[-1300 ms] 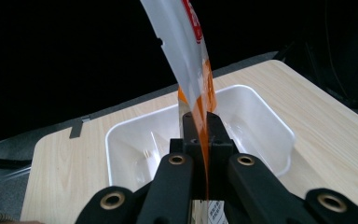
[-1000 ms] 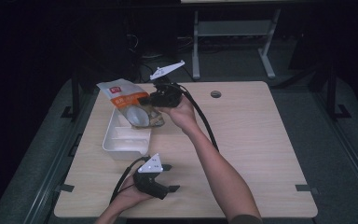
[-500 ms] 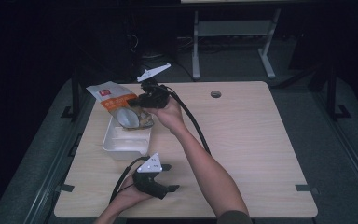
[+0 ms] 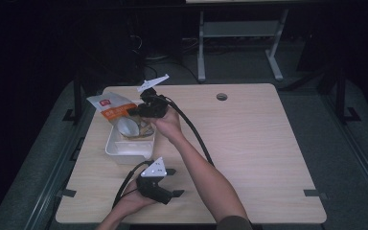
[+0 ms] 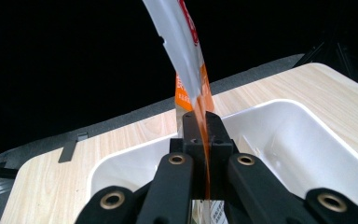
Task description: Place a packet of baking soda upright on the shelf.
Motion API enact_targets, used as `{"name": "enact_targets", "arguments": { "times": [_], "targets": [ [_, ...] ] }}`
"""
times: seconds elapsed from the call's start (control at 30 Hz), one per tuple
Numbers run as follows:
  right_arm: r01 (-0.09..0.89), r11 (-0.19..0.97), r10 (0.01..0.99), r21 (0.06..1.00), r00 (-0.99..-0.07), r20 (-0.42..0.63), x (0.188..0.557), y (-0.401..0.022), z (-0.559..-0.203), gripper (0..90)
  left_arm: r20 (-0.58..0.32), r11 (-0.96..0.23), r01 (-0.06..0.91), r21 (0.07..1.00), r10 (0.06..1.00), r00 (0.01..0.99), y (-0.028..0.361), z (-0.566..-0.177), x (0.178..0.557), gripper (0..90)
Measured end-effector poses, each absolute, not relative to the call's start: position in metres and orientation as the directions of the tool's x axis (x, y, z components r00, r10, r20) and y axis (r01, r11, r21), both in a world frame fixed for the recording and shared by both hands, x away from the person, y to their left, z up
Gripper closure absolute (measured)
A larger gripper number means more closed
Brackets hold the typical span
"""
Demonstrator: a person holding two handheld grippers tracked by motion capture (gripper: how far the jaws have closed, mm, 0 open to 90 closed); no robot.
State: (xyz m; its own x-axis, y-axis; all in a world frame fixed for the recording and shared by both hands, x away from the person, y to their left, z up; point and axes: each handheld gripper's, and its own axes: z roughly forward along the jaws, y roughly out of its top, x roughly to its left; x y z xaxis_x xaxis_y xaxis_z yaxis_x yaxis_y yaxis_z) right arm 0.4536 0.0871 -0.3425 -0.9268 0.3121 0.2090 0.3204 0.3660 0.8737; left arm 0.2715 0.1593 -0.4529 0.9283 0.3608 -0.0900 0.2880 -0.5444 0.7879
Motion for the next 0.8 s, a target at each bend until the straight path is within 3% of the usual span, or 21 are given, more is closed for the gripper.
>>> {"name": "enact_targets", "arguments": {
  "times": [0.4, 0.8],
  "targets": [
    [0.361, 0.308, 0.312, 0.880, -0.913, 0.265, 0.455, 0.090, -0.369, 89.7, -0.090, -0.546, 0.289, 0.786, 0.361, 0.928, 0.159, -0.453, 0.271, 21.8],
    [0.373, 0.345, 0.346, 0.861, -0.904, 0.252, 0.454, 0.085, -0.384, 88.4, -0.088, -0.551, 0.289, 0.783, 0.361, 0.928, 0.159, -0.453, 0.271, 21.8]
  ]
}}
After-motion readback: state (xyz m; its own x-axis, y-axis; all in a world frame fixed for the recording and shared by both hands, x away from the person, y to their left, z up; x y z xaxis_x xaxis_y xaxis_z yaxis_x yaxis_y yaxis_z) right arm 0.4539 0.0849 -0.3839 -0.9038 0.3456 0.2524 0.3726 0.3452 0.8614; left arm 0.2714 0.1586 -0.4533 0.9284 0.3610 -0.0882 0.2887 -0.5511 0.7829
